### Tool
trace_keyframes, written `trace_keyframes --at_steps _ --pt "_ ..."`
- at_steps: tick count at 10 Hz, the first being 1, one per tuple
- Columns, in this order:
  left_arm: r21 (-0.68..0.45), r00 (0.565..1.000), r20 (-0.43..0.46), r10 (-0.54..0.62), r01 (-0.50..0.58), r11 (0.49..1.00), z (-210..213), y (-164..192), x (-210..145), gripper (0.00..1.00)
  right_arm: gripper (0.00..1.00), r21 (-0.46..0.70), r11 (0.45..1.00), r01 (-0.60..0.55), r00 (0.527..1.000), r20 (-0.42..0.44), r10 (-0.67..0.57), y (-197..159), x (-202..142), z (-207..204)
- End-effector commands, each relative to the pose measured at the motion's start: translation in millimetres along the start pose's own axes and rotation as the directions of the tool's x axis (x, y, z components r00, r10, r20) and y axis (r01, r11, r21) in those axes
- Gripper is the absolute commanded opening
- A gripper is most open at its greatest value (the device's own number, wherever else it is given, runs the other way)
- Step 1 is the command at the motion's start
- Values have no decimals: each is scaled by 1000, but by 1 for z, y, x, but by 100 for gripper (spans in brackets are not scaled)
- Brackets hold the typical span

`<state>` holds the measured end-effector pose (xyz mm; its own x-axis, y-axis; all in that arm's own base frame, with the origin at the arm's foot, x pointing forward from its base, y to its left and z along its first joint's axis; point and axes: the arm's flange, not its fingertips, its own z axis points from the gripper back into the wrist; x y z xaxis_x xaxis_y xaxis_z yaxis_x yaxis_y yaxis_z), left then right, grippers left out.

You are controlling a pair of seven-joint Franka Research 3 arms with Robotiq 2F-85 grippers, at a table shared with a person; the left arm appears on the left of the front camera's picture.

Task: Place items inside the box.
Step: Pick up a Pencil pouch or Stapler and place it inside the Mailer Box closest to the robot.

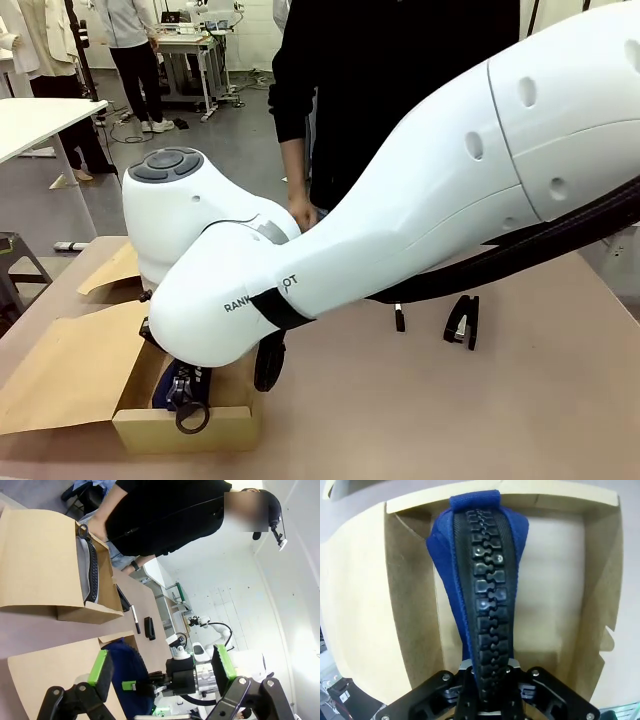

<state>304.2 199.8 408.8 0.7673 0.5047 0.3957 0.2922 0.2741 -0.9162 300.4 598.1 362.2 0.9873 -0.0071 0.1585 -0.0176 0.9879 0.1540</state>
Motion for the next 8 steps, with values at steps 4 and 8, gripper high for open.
trace_keyframes --at_steps 4,8 --pt "-21 1000 15 -20 21 1000 -1 -1 -1 100 5 -21 996 81 997 -3 -81 11 0 -10" --pt "-21 1000 15 -20 21 1000 -1 -1 -1 100 100 -12 997 76 996 -44 -76 8 0 -9"
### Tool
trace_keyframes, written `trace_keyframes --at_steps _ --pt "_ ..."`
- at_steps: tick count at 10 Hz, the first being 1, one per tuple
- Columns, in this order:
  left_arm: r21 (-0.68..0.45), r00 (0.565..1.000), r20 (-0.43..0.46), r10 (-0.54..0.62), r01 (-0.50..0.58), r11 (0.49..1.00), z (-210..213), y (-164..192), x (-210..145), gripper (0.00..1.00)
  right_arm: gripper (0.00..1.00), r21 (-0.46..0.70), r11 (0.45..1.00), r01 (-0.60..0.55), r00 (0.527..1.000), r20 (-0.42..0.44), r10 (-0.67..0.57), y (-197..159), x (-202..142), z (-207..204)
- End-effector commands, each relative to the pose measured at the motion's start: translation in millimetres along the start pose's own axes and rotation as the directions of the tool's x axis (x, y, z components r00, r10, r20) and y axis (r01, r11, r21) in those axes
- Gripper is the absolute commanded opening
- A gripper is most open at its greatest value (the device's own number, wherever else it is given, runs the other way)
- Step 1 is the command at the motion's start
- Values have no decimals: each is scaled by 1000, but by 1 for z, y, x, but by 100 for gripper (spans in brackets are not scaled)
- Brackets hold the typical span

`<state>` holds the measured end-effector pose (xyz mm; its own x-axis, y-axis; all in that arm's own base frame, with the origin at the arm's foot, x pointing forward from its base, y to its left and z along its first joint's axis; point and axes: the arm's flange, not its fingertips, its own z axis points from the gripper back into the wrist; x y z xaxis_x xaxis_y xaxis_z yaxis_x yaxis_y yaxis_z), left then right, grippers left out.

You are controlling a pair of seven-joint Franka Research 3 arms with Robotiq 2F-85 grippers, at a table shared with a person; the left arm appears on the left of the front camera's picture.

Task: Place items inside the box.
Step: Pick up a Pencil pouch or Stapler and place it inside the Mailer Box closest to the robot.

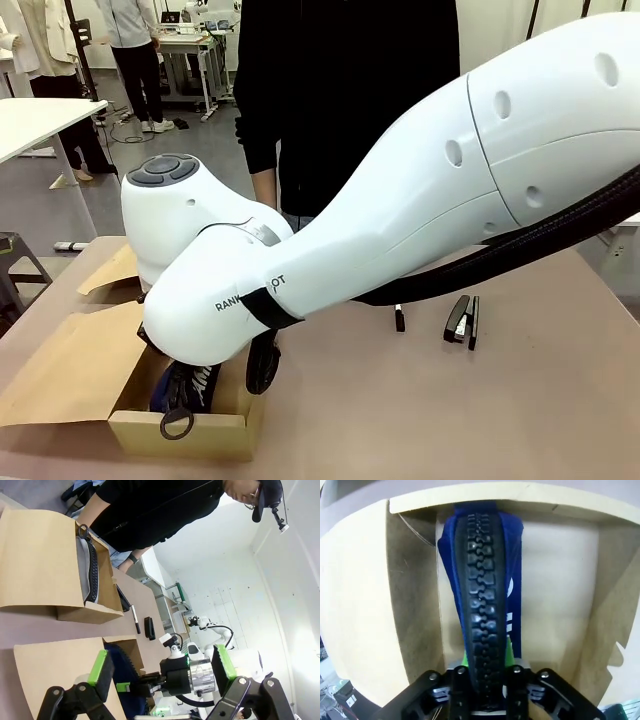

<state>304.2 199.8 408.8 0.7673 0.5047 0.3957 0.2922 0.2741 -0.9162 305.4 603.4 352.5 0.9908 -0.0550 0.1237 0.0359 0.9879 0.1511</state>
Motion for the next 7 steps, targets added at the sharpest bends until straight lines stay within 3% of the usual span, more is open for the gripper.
trace_keyframes --at_steps 1,2,7 --pt "-21 1000 15 -20 21 1000 -1 -1 -1 100 68 3 1000 21 999 -29 -21 3 -3 2" --pt "-21 1000 15 -20 21 1000 -1 -1 -1 100 100 3 1000 19 999 -30 -19 3 -4 2" --pt "-21 1000 15 -20 21 1000 -1 -1 -1 100 100 46 998 30 999 -32 -29 -8 -1 12"
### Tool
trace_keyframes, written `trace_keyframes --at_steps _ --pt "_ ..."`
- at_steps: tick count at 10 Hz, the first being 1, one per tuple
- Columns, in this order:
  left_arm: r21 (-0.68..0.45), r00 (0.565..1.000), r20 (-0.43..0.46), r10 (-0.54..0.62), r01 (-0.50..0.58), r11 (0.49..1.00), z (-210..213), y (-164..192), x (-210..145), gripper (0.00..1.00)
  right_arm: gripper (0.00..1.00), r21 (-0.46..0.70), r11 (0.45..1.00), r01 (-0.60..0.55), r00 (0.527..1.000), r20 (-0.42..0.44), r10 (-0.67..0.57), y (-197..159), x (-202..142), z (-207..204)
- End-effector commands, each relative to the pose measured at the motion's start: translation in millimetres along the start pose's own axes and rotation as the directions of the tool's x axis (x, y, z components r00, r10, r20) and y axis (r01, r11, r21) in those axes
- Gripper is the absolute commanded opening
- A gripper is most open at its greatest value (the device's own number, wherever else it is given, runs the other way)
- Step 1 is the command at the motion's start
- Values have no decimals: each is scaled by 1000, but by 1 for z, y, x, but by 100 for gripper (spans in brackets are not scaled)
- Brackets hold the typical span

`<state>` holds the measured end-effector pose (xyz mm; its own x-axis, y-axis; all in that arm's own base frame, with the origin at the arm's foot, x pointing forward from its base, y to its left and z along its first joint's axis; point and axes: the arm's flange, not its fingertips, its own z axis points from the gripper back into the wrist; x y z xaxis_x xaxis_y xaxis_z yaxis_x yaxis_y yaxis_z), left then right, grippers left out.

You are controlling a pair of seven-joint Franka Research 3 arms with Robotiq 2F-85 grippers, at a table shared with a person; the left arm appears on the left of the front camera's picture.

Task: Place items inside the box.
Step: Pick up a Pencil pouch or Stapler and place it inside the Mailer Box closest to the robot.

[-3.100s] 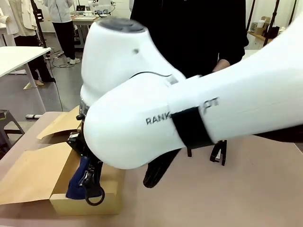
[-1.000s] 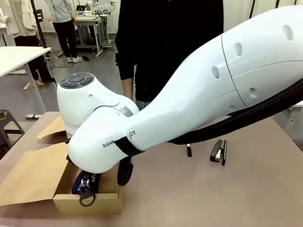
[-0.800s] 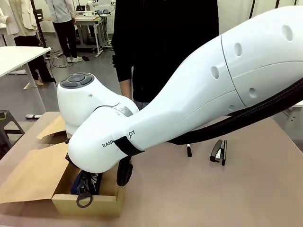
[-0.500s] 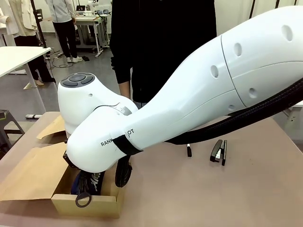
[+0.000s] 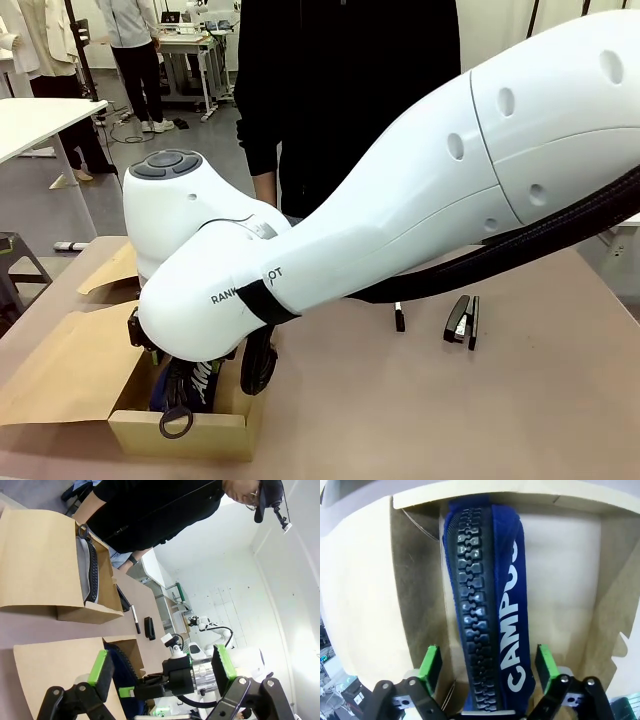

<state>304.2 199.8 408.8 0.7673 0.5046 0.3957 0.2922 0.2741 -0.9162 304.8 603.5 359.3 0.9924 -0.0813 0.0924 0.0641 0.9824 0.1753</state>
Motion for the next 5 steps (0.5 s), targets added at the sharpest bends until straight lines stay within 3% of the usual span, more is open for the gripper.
trace_keyframes --at_steps 1,3,4,5 --pt "-21 1000 15 -20 21 1000 -1 -1 -1 100 100 43 999 -9 1000 -14 9 -13 0 10" --pt "-21 1000 15 -20 21 1000 -1 -1 -1 100 100 142 984 -107 992 -44 114 -42 2 41" --pt "-21 1000 15 -20 21 1000 -1 -1 -1 100 100 163 975 -154 983 -78 168 -78 9 69" --pt "-21 1000 15 -20 21 1000 -1 -1 -1 100 100 200 973 -111 991 -46 123 -131 18 97"
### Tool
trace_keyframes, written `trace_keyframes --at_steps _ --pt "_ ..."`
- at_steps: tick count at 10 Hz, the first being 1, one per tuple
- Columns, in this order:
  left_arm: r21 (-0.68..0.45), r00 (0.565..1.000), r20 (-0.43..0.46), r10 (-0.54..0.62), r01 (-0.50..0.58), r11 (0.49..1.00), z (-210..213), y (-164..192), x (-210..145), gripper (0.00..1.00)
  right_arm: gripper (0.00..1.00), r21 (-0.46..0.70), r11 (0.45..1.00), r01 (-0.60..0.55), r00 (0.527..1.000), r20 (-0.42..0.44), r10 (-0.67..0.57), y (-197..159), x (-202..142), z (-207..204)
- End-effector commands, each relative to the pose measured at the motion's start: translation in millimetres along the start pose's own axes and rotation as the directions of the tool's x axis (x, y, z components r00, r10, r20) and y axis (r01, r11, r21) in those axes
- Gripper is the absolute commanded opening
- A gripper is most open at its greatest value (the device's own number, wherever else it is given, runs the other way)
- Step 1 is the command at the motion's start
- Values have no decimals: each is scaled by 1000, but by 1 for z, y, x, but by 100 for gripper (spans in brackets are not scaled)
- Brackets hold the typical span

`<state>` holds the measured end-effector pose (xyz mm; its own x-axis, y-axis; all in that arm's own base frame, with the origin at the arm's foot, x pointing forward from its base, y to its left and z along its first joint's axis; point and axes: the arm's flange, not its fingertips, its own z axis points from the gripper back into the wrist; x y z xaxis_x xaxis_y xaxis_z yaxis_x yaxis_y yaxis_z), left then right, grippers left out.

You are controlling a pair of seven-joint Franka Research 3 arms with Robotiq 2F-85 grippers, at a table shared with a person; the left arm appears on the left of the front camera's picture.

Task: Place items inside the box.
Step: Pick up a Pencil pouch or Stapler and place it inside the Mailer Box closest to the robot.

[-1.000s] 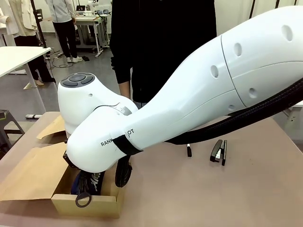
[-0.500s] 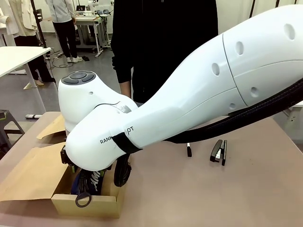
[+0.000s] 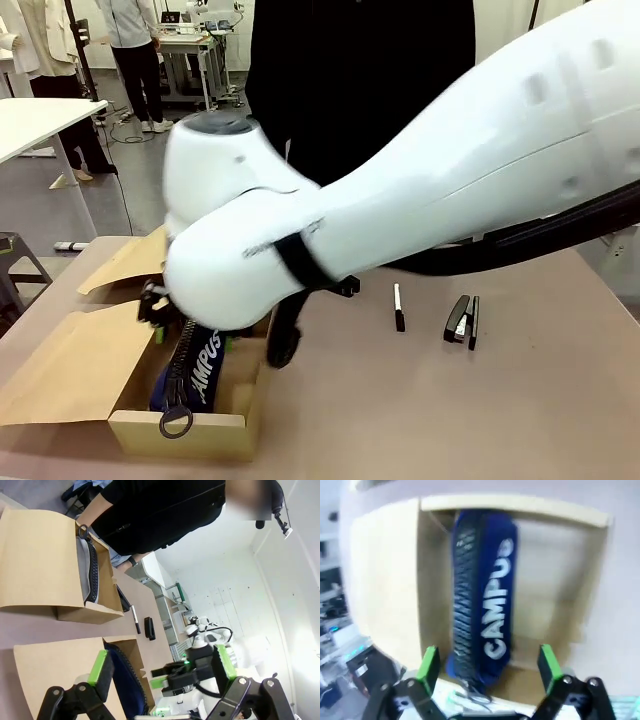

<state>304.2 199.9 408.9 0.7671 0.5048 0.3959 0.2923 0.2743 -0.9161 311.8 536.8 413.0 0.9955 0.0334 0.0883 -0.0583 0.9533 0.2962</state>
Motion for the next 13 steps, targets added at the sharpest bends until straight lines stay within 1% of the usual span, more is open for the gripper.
trace_keyframes --at_steps 1,2,3,4,5,6,8,9,10,11,12,13 --pt "-21 1000 15 -20 20 1000 -1 -1 -1 100 100 150 988 48 999 -14 -47 -119 -14 75" --pt "-21 1000 15 -20 20 1000 -1 -1 -1 100 100 249 961 117 992 9 -123 -172 -24 98" --pt "-21 1000 15 -20 20 1000 -1 -1 -1 100 100 348 918 188 979 8 -204 -214 -30 104" --pt "-21 1000 15 -20 20 1000 -1 -1 -1 100 100 405 871 279 952 4 -306 -246 -35 100" --pt "-21 1000 15 -20 20 1000 -1 -1 -1 100 100 449 804 391 902 -12 -432 -261 -38 91" --pt "-21 1000 15 -20 20 1000 -1 -1 -1 100 100 294 925 241 965 25 -260 -192 -6 102" --pt "-21 1000 15 -20 20 1000 -1 -1 -1 100 100 294 925 241 965 25 -260 -192 -6 102" --pt "-21 1000 15 -20 20 1000 -1 -1 -1 100 100 351 887 301 946 4 -323 -229 -25 105" --pt "-21 1000 15 -20 20 1000 -1 -1 -1 100 100 400 867 297 952 -58 -299 -243 -15 110" --pt "-21 1000 15 -20 20 1000 -1 -1 -1 100 100 468 831 299 952 -94 -290 -282 -12 143" --pt "-21 1000 15 -20 20 1000 -1 -1 -1 100 100 471 822 320 947 -130 -294 -327 -12 170" --pt "-21 1000 15 -20 20 1000 -1 -1 -1 100 100 513 760 398 914 -152 -376 -380 -5 191"
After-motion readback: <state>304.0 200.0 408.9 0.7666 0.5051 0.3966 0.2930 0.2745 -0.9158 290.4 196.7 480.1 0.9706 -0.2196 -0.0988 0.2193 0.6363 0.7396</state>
